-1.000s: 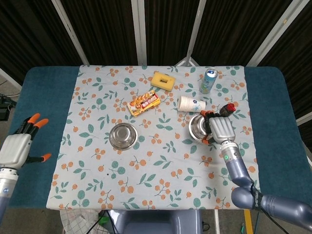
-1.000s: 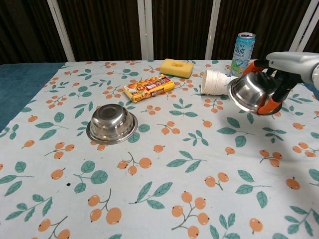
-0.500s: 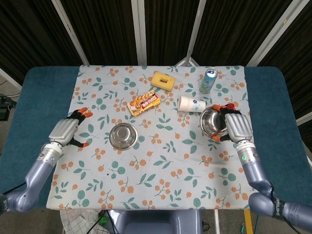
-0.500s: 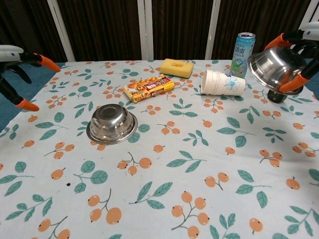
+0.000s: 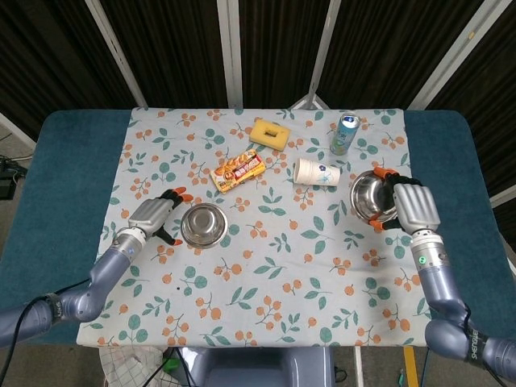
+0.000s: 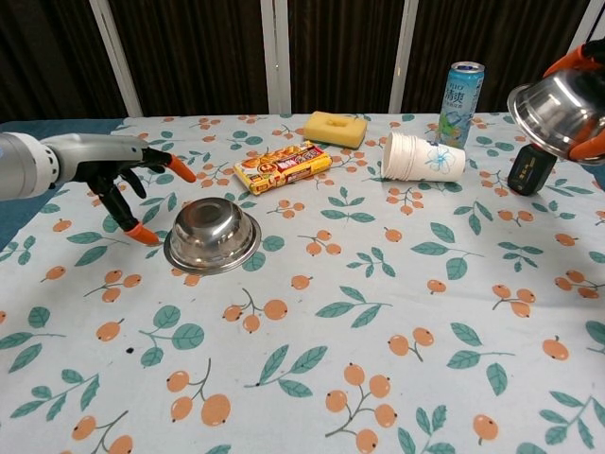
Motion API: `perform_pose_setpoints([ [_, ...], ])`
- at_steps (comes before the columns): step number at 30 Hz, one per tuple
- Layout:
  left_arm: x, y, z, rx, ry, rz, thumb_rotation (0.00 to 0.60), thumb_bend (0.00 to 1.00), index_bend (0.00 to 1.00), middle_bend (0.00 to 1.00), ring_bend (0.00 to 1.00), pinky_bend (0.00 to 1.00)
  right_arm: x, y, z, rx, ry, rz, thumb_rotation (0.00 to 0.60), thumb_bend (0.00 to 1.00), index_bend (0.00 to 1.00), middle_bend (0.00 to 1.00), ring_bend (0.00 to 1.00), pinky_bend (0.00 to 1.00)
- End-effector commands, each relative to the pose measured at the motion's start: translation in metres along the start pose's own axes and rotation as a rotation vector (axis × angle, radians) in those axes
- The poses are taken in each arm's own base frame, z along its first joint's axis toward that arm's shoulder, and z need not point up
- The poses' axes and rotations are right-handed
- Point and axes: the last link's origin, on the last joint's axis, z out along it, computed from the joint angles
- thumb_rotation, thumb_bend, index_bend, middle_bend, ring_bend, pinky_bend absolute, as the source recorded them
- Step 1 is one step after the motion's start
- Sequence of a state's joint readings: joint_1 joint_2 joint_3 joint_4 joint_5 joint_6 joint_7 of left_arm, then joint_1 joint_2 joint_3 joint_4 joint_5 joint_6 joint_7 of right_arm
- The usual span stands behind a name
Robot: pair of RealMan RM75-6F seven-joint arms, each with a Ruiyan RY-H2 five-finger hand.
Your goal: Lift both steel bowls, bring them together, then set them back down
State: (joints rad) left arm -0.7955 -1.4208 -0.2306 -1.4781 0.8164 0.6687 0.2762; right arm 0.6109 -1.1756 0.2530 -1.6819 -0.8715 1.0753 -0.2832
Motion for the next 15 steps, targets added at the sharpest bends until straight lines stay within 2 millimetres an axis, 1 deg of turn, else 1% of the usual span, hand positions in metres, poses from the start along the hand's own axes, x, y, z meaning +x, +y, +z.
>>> perform_pose_setpoints([
  [1, -0.005, 0.009, 0.003, -0.022, -0.031, 0.009, 0.600, 0.00, 0.17, 0.00, 0.00, 0.20, 0.000, 0.002, 0.001, -0.006, 0.001, -0.002, 0.600, 0.16, 0.35, 0.27, 0.38, 0.24],
  [9, -0.011, 0.023, 0.011, -0.027, -0.043, 0.042, 0.600, 0.00, 0.17, 0.00, 0.00, 0.20, -0.003, 0.005, 0.002, -0.010, -0.007, -0.008, 0.600, 0.15, 0.35, 0.27, 0.38, 0.24],
  [15, -0.015, 0.033, 0.021, -0.023, -0.045, 0.061, 0.600, 0.00, 0.17, 0.00, 0.00, 0.20, -0.002, 0.011, 0.003, -0.022, -0.008, -0.005, 0.600, 0.15, 0.35, 0.27, 0.38, 0.24],
])
